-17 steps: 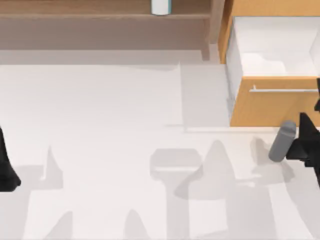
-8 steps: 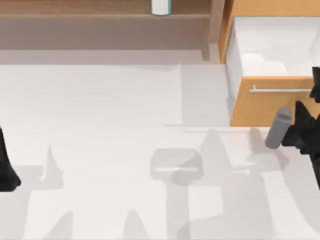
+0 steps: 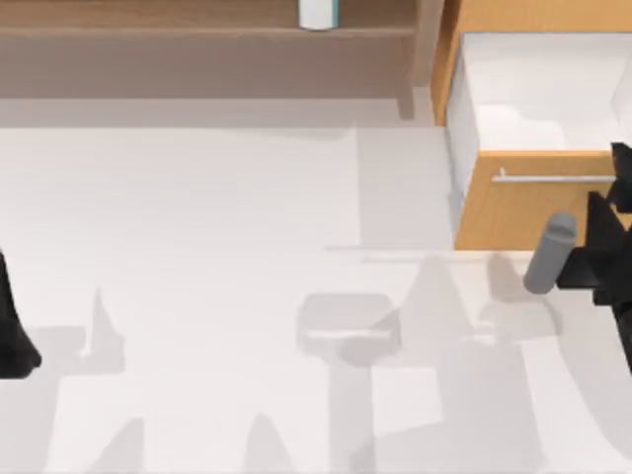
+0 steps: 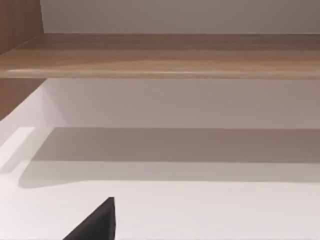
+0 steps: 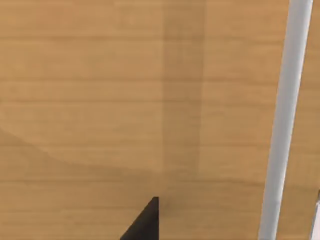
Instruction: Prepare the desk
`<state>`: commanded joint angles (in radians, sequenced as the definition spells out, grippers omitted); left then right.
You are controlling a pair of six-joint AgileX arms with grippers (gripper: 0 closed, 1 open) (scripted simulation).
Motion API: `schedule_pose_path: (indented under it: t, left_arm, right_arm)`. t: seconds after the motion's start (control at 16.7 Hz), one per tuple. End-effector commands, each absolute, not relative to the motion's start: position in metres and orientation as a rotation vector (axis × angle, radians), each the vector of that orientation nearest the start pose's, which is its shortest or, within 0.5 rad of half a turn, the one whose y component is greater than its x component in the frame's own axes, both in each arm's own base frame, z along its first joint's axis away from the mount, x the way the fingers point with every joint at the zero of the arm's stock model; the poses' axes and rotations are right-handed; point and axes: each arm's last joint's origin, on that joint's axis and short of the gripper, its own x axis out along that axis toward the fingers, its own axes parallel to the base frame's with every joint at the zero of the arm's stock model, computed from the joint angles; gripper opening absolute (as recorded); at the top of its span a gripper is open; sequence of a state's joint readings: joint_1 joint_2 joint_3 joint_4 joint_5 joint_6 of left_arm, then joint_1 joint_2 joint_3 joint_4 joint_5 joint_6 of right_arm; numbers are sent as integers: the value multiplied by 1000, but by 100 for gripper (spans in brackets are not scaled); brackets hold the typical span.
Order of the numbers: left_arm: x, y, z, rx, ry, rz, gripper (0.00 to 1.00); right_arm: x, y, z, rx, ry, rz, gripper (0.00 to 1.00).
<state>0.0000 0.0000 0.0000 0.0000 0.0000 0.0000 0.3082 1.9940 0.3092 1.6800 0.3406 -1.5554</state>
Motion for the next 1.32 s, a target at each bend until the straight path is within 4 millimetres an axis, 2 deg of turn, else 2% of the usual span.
schedule_pose_path:
  t: [0.42, 1.02, 1.32]
  left_arm:
    - [106, -1, 160, 0, 0, 0, 100]
    - [106, -1, 160, 0, 0, 0, 100]
    - [106, -1, 160, 0, 0, 0, 100]
  right_arm:
    - [253, 71, 89, -1571, 8, -8, 2]
    - [253, 72, 88, -1569, 10, -3, 0]
    - [282, 73, 88, -1569, 6, -3, 0]
